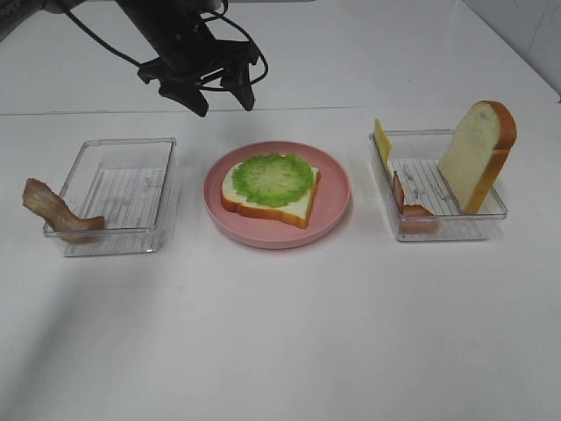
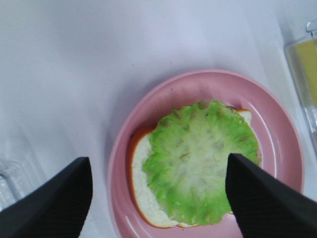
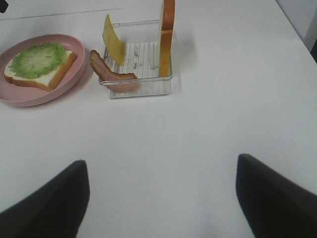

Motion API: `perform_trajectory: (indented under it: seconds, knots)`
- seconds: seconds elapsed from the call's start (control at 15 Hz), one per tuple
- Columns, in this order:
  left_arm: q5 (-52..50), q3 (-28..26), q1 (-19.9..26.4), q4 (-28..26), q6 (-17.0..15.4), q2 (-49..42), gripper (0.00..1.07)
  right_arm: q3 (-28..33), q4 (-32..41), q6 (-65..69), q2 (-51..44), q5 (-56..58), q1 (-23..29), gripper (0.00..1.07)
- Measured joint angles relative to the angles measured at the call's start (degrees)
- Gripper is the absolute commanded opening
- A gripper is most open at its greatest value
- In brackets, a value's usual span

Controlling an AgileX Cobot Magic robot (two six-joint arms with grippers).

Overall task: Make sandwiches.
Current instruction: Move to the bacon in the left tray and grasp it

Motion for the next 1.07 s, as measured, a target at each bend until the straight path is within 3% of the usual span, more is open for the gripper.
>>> perform_trajectory:
  seconds: [0.13, 0.4, 0.6, 0.73, 0.93, 1.0, 1.07]
  knots:
    - [0.06, 0.0, 0.0, 4.3, -1.78, -1.72, 0.71, 0.0, 0.0, 0.0, 0.0, 0.0, 0.0, 0.76]
    - [0.17, 0.06, 0.0, 11.34, -2.35, -8.42, 0.71, 0.0, 0.0, 0.0, 0.0, 0.0, 0.0, 0.76]
    - [0.11, 3.95, 0.0, 14.61, -2.41, -14.04, 0.67, 0.0, 0.0, 0.0, 0.0, 0.0, 0.0, 0.76]
    - [0.11, 11.17, 0.0, 17.19, -2.64, -19.42, 0.67, 0.0, 0.0, 0.0, 0.0, 0.0, 0.0, 0.76]
    - [0.17, 22.63, 0.46, 21.66, -7.05, -27.39, 0.67, 0.0, 0.0, 0.0, 0.0, 0.0, 0.0, 0.76]
    - [0.17, 29.34, 2.52, 22.75, -9.11, -32.2, 0.67, 0.0, 0.0, 0.0, 0.0, 0.0, 0.0, 0.76]
    - [0.17, 32.03, 3.78, 22.8, -9.8, -33.86, 0.67, 0.0, 0.0, 0.0, 0.0, 0.0, 0.0, 0.76]
